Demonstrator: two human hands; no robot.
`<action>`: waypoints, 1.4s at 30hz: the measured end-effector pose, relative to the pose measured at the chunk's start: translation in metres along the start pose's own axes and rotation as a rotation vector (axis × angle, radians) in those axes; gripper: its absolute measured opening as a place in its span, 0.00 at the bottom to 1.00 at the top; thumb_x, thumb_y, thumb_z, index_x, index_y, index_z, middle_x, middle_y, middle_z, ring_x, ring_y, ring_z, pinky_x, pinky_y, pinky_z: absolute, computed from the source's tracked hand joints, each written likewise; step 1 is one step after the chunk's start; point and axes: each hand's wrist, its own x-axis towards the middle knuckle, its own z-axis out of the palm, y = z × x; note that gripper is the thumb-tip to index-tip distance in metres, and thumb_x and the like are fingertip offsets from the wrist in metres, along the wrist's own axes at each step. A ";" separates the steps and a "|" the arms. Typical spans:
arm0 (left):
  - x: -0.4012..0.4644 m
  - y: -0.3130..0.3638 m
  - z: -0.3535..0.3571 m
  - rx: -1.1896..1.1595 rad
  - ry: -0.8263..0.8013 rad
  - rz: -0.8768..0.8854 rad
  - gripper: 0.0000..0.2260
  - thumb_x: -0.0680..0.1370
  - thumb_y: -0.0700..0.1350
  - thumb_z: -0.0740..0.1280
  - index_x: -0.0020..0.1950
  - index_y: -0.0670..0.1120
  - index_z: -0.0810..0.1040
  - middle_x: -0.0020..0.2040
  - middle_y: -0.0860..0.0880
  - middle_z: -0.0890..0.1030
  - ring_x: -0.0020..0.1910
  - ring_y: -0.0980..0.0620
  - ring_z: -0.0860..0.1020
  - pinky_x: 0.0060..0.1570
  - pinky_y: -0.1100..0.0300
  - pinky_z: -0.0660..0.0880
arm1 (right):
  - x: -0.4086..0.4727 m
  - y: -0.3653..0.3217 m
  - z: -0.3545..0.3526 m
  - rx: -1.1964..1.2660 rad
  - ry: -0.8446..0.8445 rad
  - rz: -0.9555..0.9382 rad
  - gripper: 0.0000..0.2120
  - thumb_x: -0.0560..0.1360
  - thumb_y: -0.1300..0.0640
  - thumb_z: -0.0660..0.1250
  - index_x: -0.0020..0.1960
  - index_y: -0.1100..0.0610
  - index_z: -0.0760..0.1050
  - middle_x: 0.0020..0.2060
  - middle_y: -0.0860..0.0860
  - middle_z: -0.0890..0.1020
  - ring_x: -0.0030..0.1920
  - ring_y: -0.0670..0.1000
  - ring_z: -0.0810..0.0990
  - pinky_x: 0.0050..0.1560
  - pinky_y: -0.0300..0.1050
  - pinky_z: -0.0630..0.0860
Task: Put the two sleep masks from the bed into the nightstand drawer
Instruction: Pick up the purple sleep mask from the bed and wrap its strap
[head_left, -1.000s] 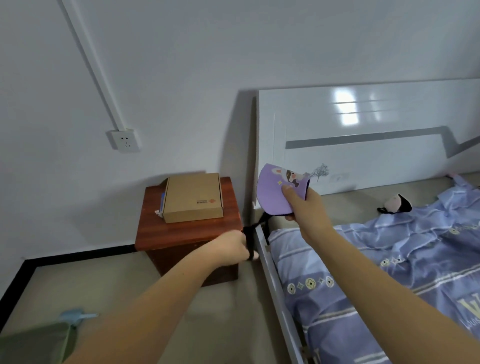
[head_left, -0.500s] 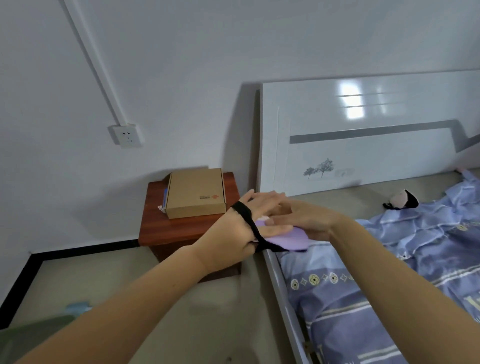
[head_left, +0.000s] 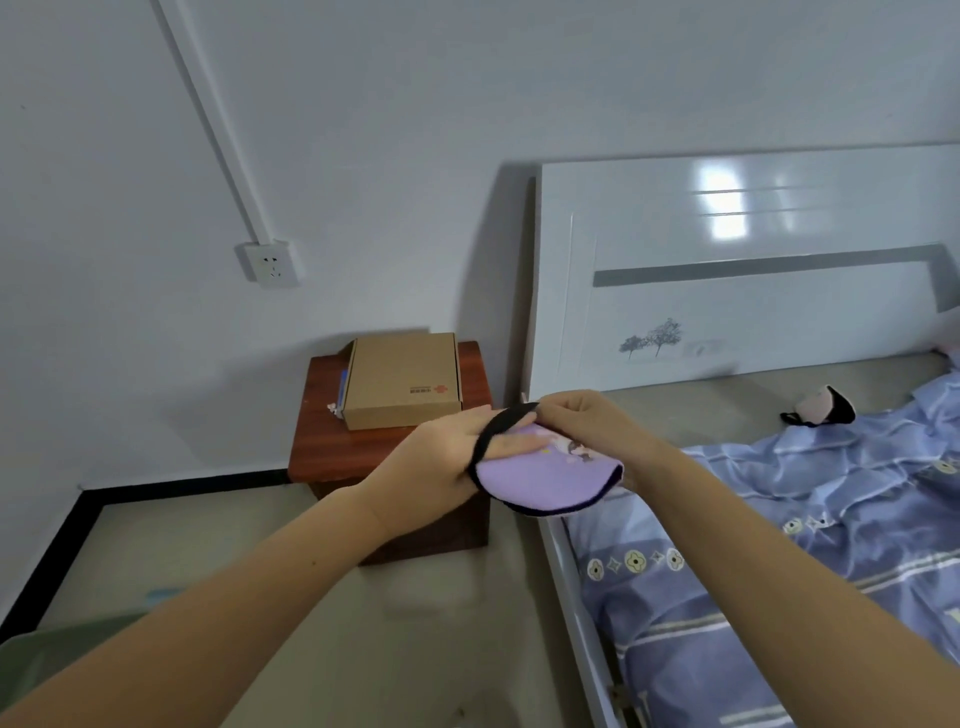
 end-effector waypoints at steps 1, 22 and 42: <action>-0.002 0.001 0.000 -0.002 0.025 -0.045 0.20 0.74 0.33 0.67 0.65 0.45 0.74 0.62 0.40 0.79 0.60 0.44 0.78 0.63 0.57 0.72 | -0.001 0.004 -0.002 0.055 0.011 0.003 0.15 0.77 0.57 0.61 0.33 0.56 0.76 0.24 0.48 0.74 0.24 0.44 0.71 0.28 0.36 0.66; -0.003 -0.008 0.004 -0.008 0.098 -0.223 0.17 0.74 0.36 0.67 0.60 0.51 0.79 0.69 0.48 0.71 0.68 0.54 0.69 0.66 0.52 0.71 | 0.009 0.006 -0.007 0.161 -0.336 0.008 0.12 0.75 0.49 0.66 0.48 0.56 0.82 0.41 0.53 0.85 0.41 0.52 0.82 0.40 0.39 0.78; -0.095 -0.071 0.117 -1.100 0.590 -1.518 0.10 0.78 0.40 0.64 0.58 0.43 0.72 0.55 0.46 0.78 0.52 0.47 0.79 0.43 0.55 0.80 | 0.085 0.115 0.103 0.079 -0.046 0.254 0.12 0.79 0.49 0.60 0.46 0.57 0.76 0.40 0.55 0.81 0.40 0.51 0.80 0.37 0.39 0.76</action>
